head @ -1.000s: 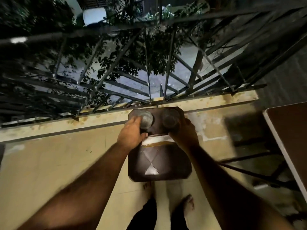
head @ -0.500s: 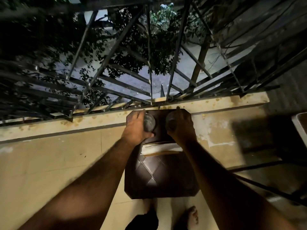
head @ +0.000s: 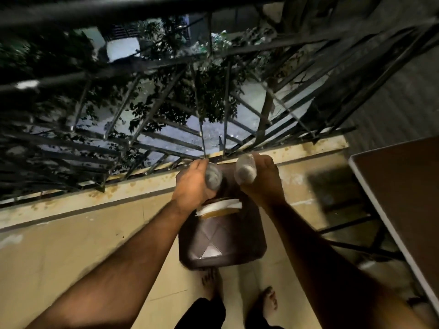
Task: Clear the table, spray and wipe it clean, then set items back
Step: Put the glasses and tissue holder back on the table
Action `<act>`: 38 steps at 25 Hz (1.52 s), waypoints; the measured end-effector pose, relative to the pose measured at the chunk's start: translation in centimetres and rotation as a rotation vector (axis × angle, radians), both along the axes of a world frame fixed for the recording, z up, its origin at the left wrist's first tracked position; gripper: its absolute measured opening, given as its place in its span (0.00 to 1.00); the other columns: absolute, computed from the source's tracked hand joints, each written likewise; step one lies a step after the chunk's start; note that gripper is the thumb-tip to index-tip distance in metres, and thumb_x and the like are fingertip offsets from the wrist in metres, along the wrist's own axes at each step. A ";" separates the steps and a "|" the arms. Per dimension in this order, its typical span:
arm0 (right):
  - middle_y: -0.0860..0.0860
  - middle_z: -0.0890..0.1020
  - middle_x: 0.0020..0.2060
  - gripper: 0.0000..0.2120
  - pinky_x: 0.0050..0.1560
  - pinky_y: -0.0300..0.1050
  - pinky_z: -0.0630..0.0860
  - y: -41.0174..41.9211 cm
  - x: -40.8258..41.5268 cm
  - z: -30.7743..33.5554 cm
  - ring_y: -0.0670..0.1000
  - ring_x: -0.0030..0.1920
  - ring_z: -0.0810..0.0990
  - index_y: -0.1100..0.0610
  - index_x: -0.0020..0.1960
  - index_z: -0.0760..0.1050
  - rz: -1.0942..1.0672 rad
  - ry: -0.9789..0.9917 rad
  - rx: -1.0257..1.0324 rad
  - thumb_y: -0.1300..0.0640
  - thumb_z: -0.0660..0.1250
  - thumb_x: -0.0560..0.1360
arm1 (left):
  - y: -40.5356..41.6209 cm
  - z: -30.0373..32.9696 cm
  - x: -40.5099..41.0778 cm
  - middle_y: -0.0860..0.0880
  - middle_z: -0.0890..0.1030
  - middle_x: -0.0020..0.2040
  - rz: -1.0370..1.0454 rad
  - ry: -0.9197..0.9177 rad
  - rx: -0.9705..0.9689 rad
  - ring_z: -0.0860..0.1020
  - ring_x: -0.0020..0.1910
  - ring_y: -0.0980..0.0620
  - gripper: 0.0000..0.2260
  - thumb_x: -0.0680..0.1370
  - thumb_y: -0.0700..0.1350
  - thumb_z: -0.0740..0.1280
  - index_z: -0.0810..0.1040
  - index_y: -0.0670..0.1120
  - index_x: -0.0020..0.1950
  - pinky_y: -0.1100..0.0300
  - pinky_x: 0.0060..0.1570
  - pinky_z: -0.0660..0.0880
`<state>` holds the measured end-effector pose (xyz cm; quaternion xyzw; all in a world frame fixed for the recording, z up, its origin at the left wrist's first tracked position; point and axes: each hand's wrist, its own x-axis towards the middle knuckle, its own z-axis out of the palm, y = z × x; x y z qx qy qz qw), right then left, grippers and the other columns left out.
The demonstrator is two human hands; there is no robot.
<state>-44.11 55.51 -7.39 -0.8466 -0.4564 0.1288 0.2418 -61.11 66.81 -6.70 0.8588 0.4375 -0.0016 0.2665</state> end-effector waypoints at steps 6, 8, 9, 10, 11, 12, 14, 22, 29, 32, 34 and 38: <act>0.54 0.75 0.60 0.40 0.57 0.48 0.75 -10.2 0.9 12.0 0.55 0.58 0.76 0.55 0.71 0.68 -0.210 0.010 0.097 0.39 0.74 0.65 | -6.1 13.4 3.4 0.48 0.65 0.73 -0.191 -0.052 0.070 0.69 0.68 0.46 0.43 0.67 0.53 0.74 0.59 0.47 0.77 0.54 0.64 0.68; 0.53 0.73 0.63 0.41 0.63 0.48 0.72 -14.2 1.4 15.0 0.54 0.63 0.73 0.53 0.73 0.65 -0.266 0.000 0.095 0.40 0.74 0.65 | -8.9 16.8 5.2 0.48 0.65 0.73 -0.272 -0.080 0.081 0.68 0.69 0.47 0.43 0.66 0.52 0.75 0.59 0.46 0.77 0.56 0.64 0.66; 0.53 0.72 0.64 0.42 0.64 0.48 0.72 -16.2 1.9 16.5 0.55 0.64 0.73 0.52 0.74 0.64 -0.296 -0.011 0.090 0.41 0.74 0.65 | -10.4 18.4 6.4 0.47 0.65 0.73 -0.311 -0.094 0.091 0.69 0.69 0.47 0.43 0.66 0.51 0.75 0.59 0.46 0.77 0.57 0.64 0.66; 0.53 0.72 0.64 0.42 0.65 0.49 0.71 -18.3 2.5 17.8 0.56 0.65 0.72 0.52 0.74 0.64 -0.328 -0.018 0.089 0.41 0.74 0.65 | -12.1 19.8 7.6 0.47 0.66 0.72 -0.354 -0.113 0.100 0.69 0.68 0.46 0.43 0.66 0.51 0.75 0.60 0.46 0.77 0.57 0.64 0.67; 0.53 0.71 0.64 0.43 0.65 0.49 0.71 -20.4 3.0 19.0 0.56 0.65 0.72 0.52 0.75 0.63 -0.358 -0.030 0.091 0.42 0.74 0.64 | -13.9 21.1 8.8 0.46 0.67 0.72 -0.395 -0.128 0.116 0.70 0.68 0.45 0.43 0.66 0.52 0.75 0.60 0.46 0.76 0.57 0.63 0.68; 0.53 0.71 0.65 0.44 0.65 0.49 0.71 -22.6 3.6 20.0 0.57 0.64 0.72 0.51 0.75 0.63 -0.391 -0.041 0.099 0.42 0.74 0.63 | -15.7 22.1 10.2 0.46 0.67 0.71 -0.429 -0.142 0.144 0.70 0.67 0.45 0.43 0.65 0.52 0.74 0.61 0.46 0.76 0.55 0.63 0.69; 0.53 0.70 0.65 0.45 0.64 0.49 0.72 -26.7 4.9 21.8 0.57 0.64 0.72 0.52 0.75 0.62 -0.451 -0.062 0.105 0.44 0.75 0.62 | -19.2 23.8 12.6 0.47 0.68 0.70 -0.476 -0.176 0.181 0.71 0.66 0.44 0.43 0.64 0.54 0.74 0.61 0.47 0.75 0.52 0.62 0.71; 0.53 0.70 0.66 0.46 0.63 0.50 0.73 -45.0 9.2 25.4 0.56 0.64 0.73 0.52 0.75 0.63 -0.733 -0.099 0.147 0.46 0.76 0.61 | -36.2 26.1 22.1 0.48 0.68 0.70 -0.675 -0.263 0.189 0.71 0.66 0.46 0.45 0.63 0.56 0.75 0.61 0.48 0.76 0.52 0.62 0.72; 0.50 0.69 0.67 0.47 0.65 0.51 0.72 -57.3 11.4 24.0 0.54 0.66 0.70 0.50 0.76 0.61 -1.001 -0.056 0.143 0.45 0.75 0.62 | -48.1 25.4 29.5 0.47 0.68 0.71 -0.907 -0.222 0.155 0.72 0.66 0.46 0.45 0.63 0.58 0.76 0.61 0.48 0.76 0.53 0.64 0.70; 0.50 0.68 0.68 0.47 0.66 0.52 0.71 -60.5 12.7 22.8 0.53 0.67 0.69 0.50 0.77 0.59 -1.088 -0.021 0.132 0.45 0.75 0.63 | -51.2 24.4 32.7 0.48 0.68 0.71 -0.994 -0.201 0.126 0.71 0.66 0.47 0.45 0.64 0.56 0.76 0.61 0.48 0.76 0.54 0.64 0.70; 0.50 0.67 0.68 0.47 0.67 0.52 0.71 -62.3 14.4 22.1 0.53 0.67 0.68 0.50 0.77 0.58 -1.144 0.009 0.106 0.45 0.75 0.63 | -53.1 23.5 35.6 0.48 0.68 0.71 -1.052 -0.182 0.107 0.71 0.66 0.47 0.44 0.64 0.56 0.76 0.61 0.48 0.76 0.54 0.65 0.70; 0.52 0.66 0.70 0.46 0.65 0.51 0.72 -64.9 18.2 21.4 0.54 0.68 0.69 0.51 0.77 0.58 -1.245 0.022 0.095 0.46 0.76 0.65 | -55.8 22.3 42.1 0.48 0.68 0.71 -1.148 -0.166 0.098 0.71 0.66 0.46 0.45 0.64 0.56 0.76 0.61 0.48 0.76 0.52 0.65 0.70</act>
